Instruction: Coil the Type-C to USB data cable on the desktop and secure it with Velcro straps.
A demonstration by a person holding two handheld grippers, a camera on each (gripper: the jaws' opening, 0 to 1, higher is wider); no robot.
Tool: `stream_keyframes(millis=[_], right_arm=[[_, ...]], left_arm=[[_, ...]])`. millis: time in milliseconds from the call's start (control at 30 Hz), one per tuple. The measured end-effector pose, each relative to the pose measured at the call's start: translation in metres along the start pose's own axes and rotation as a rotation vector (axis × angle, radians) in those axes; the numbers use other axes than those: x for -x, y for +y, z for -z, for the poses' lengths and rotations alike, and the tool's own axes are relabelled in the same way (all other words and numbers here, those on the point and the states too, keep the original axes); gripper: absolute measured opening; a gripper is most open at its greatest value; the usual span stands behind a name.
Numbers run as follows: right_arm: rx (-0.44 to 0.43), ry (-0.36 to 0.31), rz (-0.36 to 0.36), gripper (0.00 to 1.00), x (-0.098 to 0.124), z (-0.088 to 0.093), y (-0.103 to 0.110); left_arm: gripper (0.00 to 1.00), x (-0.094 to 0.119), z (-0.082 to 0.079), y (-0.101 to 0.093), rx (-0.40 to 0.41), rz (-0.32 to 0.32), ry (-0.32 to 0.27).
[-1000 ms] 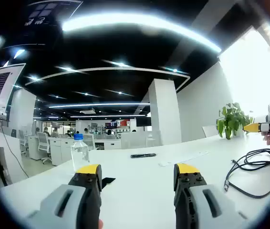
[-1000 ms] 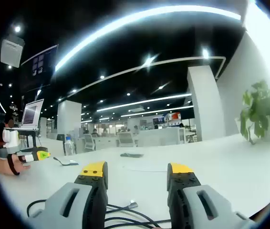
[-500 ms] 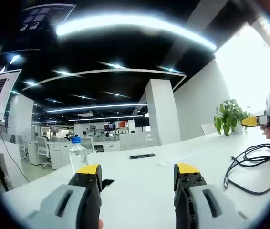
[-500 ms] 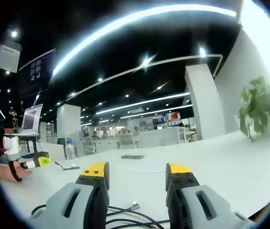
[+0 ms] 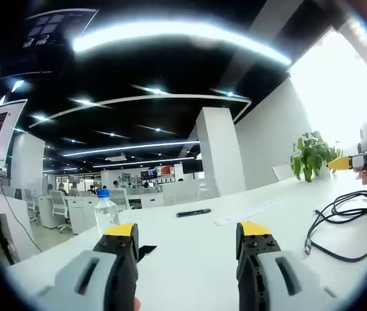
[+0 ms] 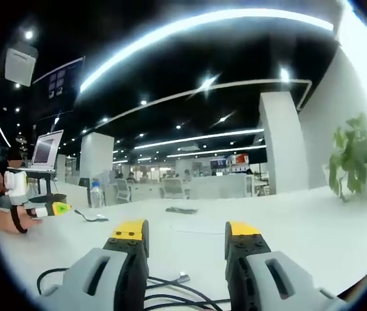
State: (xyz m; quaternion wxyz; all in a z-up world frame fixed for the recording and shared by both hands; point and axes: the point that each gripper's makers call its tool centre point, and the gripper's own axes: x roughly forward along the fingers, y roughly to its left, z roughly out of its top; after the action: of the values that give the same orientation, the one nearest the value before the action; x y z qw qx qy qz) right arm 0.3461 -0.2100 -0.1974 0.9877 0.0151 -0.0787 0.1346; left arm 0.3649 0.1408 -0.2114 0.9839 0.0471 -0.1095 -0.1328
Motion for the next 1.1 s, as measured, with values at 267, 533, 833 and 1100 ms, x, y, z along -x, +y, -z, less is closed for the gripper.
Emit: stream_keyframes(millis=[267,533,833,1100], right_arm=[[-0.013,0.003,-0.004,0.46,0.000,0.000,0.002],[-0.053,0.025,0.026,0.45,0.002,0.000,0.000],[-0.025,0.053,0.013,0.45,0.002,0.003,0.007],[0.011,0.054,-0.002,0.45,0.002,0.002,0.012]], left_arm=[[0.61,0.001,-0.005,0.002,-0.015,-0.007,-0.006],[0.61,0.002,-0.015,0.008,-0.026,-0.035,-0.023],[0.61,0.003,-0.023,0.015,0.007,-0.045,-0.030],[0.61,0.004,-0.024,0.012,-0.003,-0.038,-0.033]])
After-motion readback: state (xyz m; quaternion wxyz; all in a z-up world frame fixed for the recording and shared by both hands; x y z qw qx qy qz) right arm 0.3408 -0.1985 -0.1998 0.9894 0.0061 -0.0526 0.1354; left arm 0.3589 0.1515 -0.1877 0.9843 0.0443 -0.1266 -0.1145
